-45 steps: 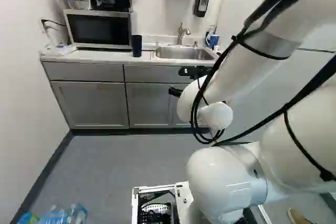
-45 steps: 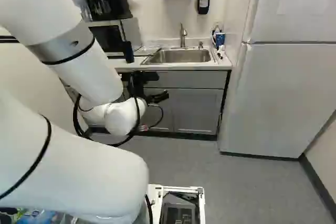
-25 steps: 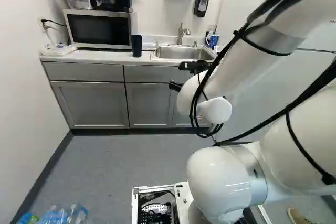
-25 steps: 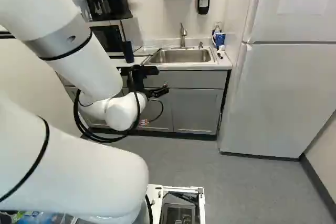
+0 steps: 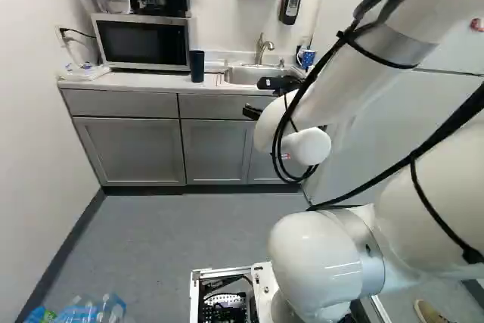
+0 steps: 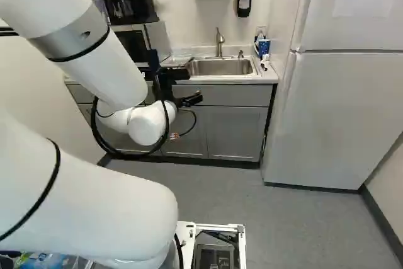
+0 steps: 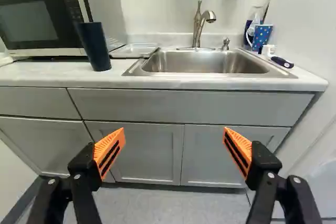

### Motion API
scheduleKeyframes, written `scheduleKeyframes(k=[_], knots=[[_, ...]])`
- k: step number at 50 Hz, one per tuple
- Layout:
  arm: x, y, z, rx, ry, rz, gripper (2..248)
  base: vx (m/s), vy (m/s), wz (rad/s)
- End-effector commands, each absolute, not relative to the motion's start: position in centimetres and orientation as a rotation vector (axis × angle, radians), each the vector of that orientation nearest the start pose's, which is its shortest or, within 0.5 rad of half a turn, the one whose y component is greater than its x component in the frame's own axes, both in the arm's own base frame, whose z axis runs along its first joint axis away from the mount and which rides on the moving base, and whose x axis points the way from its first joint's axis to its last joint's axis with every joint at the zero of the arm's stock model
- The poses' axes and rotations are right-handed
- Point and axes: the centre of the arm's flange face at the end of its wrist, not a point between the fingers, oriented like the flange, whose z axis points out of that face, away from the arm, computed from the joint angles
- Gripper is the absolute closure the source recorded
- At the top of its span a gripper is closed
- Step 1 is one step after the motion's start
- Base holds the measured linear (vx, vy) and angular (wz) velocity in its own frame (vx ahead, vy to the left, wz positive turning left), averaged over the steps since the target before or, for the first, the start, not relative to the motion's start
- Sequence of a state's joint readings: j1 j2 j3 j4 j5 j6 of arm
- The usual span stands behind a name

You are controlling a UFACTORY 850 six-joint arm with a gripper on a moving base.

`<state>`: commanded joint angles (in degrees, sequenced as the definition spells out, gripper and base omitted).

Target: Rinse the cup and place it in the tray

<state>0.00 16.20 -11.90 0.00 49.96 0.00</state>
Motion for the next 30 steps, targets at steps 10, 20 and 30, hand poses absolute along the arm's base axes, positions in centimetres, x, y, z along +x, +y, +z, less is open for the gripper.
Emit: scheduleKeyframes(k=[10, 20, 30], knots=[[32.3, 0.0, 42.4, -2.434, 0.0, -1.986, 3, 0.0, 0.0, 0.0], [33.3, 0.0, 43.2, -2.438, 0.0, -1.982, 3, 0.0, 0.0, 0.0], [34.3, 0.0, 44.1, -2.443, 0.0, -1.976, 3, 0.0, 0.0, 0.0]])
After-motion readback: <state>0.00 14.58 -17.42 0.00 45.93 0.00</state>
